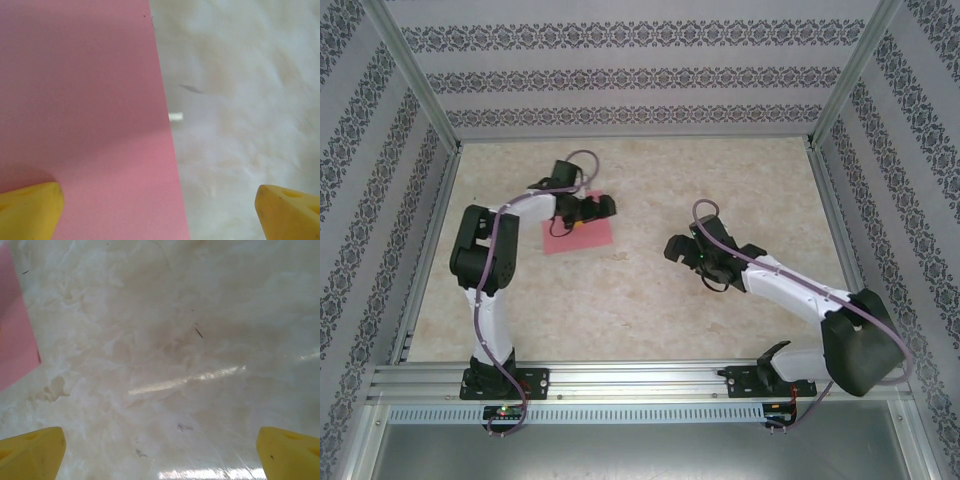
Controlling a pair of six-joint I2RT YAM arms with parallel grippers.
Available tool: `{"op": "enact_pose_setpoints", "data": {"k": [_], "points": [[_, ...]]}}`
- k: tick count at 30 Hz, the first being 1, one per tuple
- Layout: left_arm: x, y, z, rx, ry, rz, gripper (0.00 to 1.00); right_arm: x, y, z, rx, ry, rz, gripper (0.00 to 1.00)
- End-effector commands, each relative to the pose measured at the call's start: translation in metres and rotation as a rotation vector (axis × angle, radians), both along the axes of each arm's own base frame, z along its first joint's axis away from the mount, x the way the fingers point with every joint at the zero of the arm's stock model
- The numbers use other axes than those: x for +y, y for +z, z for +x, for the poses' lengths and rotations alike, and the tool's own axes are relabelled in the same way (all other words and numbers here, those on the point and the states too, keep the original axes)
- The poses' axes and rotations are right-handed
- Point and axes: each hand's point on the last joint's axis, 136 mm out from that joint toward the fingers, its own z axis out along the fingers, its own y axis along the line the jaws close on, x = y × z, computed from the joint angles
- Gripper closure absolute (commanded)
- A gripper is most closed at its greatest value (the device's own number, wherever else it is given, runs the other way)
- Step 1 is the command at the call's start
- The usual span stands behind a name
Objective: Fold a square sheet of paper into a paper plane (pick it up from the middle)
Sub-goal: Move the square sheet of paper to the center of the table.
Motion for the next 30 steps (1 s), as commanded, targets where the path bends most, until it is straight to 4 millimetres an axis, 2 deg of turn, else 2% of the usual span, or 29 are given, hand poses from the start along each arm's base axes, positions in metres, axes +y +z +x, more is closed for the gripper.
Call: {"op": "enact_pose_setpoints", "data": {"k": [1,4,6,8,11,14,17,20,22,26,30], "points": [[-0.053,-0.033,-0.071,0.196,-0.118,-0.043,0.00,-0.019,0.007,-0.009,-0.030,-0.089,-0.013,0.02],[-0.093,-0.015,-0.083,0.178,-0.164,-0.112,0.00,-0.024,0.017,-0.013,-0.079,-0.102,0.018,0.04],[-0.105,0.001,-0.086,0.152,-0.171,-0.122,0.00,-0.022,0.025,-0.012,-0.121,-0.098,0.060,0.06],[-0.105,0.016,-0.083,0.118,-0.149,-0.130,0.00,-0.015,0.033,-0.011,-0.146,-0.077,0.105,0.08],[-0.086,0.036,-0.074,0.069,-0.089,-0.102,0.00,0.003,0.041,-0.006,-0.151,-0.026,0.158,0.11],[-0.048,0.053,-0.065,0.018,0.006,-0.065,0.00,0.030,0.044,0.003,-0.132,0.037,0.192,0.17],[-0.003,0.067,-0.062,-0.022,0.113,-0.069,0.00,0.073,0.047,0.013,-0.123,0.125,0.214,0.21],[0.046,0.075,-0.067,-0.061,0.227,-0.024,0.00,0.117,0.044,0.024,-0.103,0.205,0.199,0.23],[0.072,0.079,-0.075,-0.095,0.282,0.013,0.00,0.147,0.033,0.030,-0.066,0.255,0.193,0.26],[0.100,0.085,-0.094,-0.146,0.354,0.055,0.00,0.182,0.012,0.042,-0.001,0.283,0.205,0.28],[0.110,0.084,-0.113,-0.185,0.381,0.040,0.00,0.193,-0.013,0.043,0.061,0.282,0.200,0.28]]}}
